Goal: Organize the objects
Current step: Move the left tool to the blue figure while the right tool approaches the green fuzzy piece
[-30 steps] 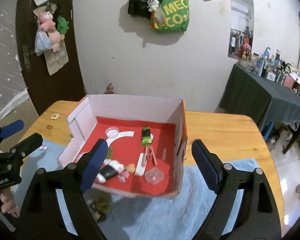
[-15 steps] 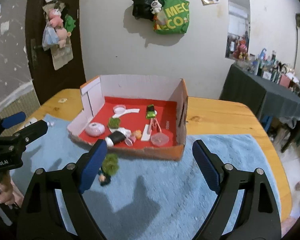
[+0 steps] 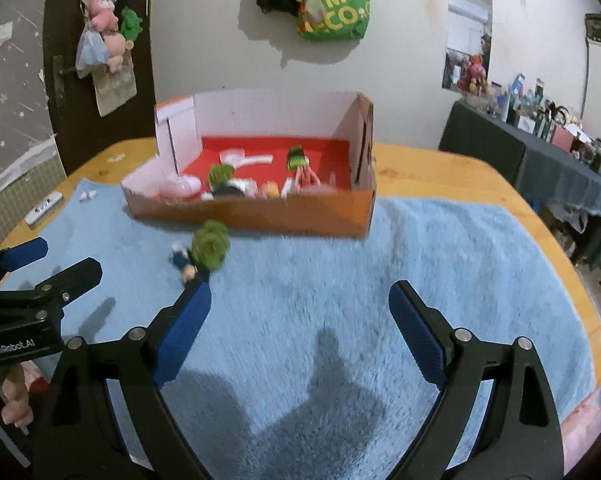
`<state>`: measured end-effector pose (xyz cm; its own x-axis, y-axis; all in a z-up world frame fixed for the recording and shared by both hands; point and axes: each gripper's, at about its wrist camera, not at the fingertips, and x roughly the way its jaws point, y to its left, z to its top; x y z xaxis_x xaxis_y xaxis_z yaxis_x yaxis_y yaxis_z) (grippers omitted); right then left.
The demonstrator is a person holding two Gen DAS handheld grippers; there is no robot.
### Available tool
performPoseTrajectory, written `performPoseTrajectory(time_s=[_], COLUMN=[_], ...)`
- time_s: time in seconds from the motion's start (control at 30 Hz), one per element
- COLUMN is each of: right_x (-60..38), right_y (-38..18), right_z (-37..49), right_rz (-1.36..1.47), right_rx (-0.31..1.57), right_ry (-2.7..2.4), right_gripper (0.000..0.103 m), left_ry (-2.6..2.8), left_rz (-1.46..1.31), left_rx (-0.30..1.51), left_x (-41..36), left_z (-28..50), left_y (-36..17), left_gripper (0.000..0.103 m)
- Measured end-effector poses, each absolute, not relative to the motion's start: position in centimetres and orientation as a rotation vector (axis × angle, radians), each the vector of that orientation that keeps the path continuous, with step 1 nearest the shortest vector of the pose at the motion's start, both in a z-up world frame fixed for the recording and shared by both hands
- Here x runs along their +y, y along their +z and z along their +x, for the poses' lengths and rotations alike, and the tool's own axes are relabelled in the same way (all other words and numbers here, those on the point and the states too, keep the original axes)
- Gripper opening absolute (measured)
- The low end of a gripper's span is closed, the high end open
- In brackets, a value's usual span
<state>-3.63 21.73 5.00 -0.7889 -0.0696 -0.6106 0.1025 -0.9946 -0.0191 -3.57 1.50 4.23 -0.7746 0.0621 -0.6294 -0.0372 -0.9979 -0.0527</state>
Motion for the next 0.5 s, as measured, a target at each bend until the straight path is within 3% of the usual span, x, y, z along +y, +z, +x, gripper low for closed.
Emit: performPoseTrajectory(time_s=[0.5], right_x=[22.3], right_y=[2.4], right_z=[-3.5], right_rz=[1.063], right_rx=[0.025], right_ry=[-2.878], right_gripper=[0.091], left_ry=[2.879], left_rz=[-1.114], left_rx=[-0.056], left_x=[2.1], left_z=[-3.5], left_y=[2.0], left_gripper=[0.102])
